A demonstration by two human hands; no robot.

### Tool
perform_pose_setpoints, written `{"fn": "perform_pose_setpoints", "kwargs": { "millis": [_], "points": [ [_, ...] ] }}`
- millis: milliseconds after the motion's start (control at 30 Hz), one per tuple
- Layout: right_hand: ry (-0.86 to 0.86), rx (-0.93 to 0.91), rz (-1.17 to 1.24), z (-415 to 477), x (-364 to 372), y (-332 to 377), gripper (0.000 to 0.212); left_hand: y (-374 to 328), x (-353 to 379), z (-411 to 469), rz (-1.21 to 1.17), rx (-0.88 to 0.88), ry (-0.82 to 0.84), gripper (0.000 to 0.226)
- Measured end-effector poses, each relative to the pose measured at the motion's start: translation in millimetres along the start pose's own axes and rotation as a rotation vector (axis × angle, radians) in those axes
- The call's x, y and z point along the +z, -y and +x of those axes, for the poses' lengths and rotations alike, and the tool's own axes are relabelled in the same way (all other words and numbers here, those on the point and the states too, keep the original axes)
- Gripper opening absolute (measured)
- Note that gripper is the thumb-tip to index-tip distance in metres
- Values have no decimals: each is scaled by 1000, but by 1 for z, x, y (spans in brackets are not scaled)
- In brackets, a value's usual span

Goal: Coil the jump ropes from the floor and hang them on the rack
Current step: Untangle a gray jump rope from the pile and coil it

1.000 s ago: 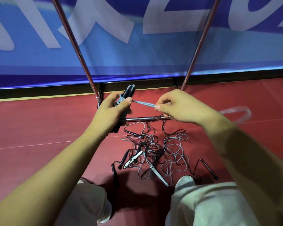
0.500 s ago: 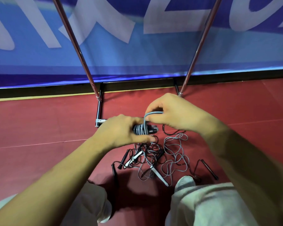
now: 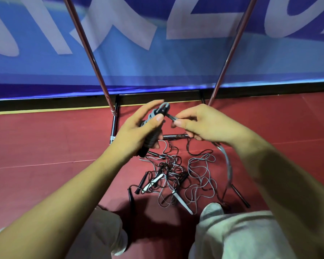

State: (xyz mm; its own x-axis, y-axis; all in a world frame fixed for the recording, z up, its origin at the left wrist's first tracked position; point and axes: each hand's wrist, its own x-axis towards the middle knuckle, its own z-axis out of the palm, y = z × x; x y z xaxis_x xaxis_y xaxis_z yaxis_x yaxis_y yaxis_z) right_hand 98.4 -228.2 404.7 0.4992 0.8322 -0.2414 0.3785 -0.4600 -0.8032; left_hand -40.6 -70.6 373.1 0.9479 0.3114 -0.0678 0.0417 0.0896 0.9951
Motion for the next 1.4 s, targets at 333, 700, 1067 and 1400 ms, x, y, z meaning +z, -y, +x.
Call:
{"fn": "perform_pose_setpoints", "kwargs": {
  "millis": [333,700,1067,1400],
  "points": [
    [50,-98,-251,-5,5,11,14,9,-12,7,440,14,-154,21],
    [-22,-165,-257,-10,10,20,10,16,-10,1,1184,100,88,30],
    [-200,-128,26,-6,0,13,21,1,-6,-5,26,-76,291,22],
    [-52,-81,-33,-3,-4,7,11,-2,-12,3,-621,-148,229,31]
  ]
}}
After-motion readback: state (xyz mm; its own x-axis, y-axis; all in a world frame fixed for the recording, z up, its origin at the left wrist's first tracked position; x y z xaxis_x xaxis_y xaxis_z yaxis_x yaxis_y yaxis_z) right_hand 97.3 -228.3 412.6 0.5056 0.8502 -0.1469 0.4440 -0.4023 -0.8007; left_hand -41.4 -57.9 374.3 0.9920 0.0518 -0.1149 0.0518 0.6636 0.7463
